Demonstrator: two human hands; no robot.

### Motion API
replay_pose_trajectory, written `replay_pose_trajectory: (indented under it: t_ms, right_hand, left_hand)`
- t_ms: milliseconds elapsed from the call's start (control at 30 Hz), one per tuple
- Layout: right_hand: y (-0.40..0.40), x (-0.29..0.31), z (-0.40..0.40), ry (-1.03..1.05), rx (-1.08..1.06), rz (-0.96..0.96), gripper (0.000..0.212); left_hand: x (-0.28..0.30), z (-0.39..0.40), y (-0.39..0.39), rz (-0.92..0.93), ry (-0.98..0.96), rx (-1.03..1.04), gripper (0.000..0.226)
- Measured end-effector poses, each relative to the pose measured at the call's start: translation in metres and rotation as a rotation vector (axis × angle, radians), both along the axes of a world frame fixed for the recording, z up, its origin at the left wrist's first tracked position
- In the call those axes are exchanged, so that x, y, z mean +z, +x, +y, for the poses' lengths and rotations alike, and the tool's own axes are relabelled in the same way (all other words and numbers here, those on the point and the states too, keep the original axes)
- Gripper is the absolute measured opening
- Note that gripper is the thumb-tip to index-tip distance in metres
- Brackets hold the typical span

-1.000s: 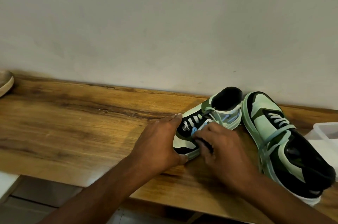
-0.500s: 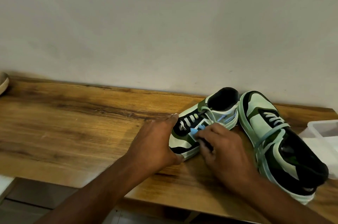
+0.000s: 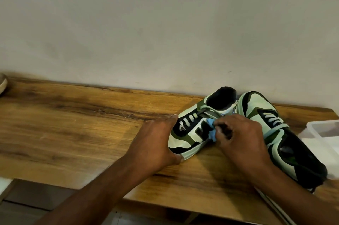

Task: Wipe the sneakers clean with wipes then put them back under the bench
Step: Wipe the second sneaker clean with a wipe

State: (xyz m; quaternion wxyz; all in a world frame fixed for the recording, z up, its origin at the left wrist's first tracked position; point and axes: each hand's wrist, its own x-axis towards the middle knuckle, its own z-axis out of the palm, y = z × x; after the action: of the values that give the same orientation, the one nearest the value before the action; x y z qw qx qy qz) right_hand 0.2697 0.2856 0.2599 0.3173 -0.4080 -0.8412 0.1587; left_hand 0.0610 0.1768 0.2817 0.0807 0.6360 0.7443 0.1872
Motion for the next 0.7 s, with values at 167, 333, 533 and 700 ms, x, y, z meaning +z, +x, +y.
replay_pose_trajectory:
  t_ms: [167,333,533,700]
  right_hand:
    - [-0.014,-0.01,-0.04,-0.033,0.131,-0.135,0.022]
    - [0.0,-0.001,-0.006,-0.124,-0.011,-0.035,0.02]
    - [-0.011,-0.011,-0.036,-0.098,0.102,-0.088,0.022]
    - [-0.005,-0.003,-0.012,-0.121,0.015,-0.018,0.024]
  left_hand:
    - [-0.001,0.001,0.0,-0.009,-0.01,0.013,0.112]
    - [0.0,0.002,-0.001,-0.017,0.005,0.015,0.106]
    - [0.0,0.004,-0.001,-0.012,-0.019,0.018,0.108]
    - [0.0,0.005,-0.001,-0.004,-0.023,0.02,0.11]
